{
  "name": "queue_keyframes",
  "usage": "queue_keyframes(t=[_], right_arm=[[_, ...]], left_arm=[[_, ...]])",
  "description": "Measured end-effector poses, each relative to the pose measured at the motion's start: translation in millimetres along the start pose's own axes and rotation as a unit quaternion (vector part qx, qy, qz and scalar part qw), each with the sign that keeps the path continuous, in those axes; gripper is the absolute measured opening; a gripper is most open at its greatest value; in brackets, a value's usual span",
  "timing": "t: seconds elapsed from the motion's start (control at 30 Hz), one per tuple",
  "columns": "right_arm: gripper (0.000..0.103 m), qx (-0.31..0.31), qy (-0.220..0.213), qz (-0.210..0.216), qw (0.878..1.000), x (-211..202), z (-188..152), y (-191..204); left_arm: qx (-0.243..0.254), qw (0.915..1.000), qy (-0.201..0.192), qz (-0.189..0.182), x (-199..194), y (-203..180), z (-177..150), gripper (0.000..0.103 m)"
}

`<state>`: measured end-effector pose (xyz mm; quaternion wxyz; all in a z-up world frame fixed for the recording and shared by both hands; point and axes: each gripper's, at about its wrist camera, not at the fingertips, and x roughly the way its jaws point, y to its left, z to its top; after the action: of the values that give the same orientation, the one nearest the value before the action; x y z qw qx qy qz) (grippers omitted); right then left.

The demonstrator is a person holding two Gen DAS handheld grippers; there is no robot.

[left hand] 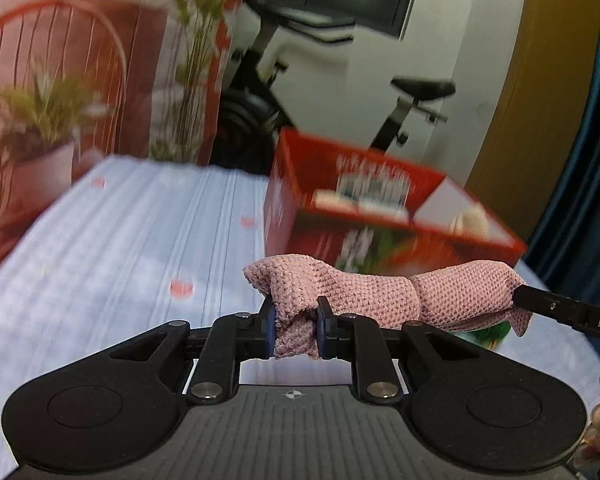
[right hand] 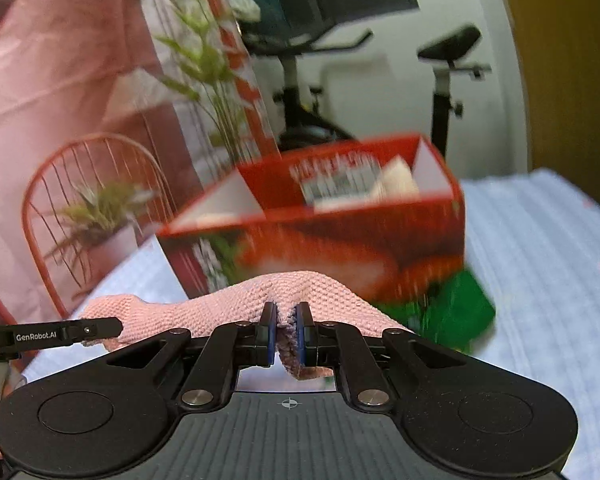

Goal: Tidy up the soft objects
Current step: 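Lift the pink towel with the left gripper and carry it into the box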

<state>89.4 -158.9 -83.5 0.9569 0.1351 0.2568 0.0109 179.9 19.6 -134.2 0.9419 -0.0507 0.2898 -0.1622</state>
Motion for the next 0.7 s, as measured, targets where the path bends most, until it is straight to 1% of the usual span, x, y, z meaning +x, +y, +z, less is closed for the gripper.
queue_keyframes(t=[0.17, 0.27, 0.37, 0.43, 0.53, 0.7], right_arm=[[0.009, -0.014, -0.033, 0.005, 0.999, -2.5, 39.1, -2.4], [0.009, -0.015, -0.043, 0.006, 0.999, 4.9, 65.0, -9.1], [0.009, -0.019, -0.044, 0.002, 0.999, 20.3, 90.9, -17.1], [0.009, -0.032, -0.043, -0.006, 0.999, 33.5, 105.1, -21.4], [0.009, -0.044, -0.036, -0.018, 0.998, 56.9, 123.7, -30.1], [0.009, -0.058, -0.001, -0.035, 0.998, 103.8, 136.6, -43.8]], left_arm=[[0.026, 0.9991, -0.033, -0.008, -0.2, -17.0, 39.0, 0.02], [0.031, 0.9984, -0.045, -0.013, 7.1, -26.1, 63.2, 0.02], [0.045, 0.9976, -0.05, -0.016, 22.9, -37.5, 88.1, 0.02], [0.053, 0.9973, -0.047, -0.017, 33.5, -41.6, 101.0, 0.02], [0.052, 0.9981, -0.029, -0.02, 61.1, -45.2, 118.9, 0.02], [0.069, 0.9976, 0.003, -0.012, 108.8, -52.5, 131.7, 0.02]])
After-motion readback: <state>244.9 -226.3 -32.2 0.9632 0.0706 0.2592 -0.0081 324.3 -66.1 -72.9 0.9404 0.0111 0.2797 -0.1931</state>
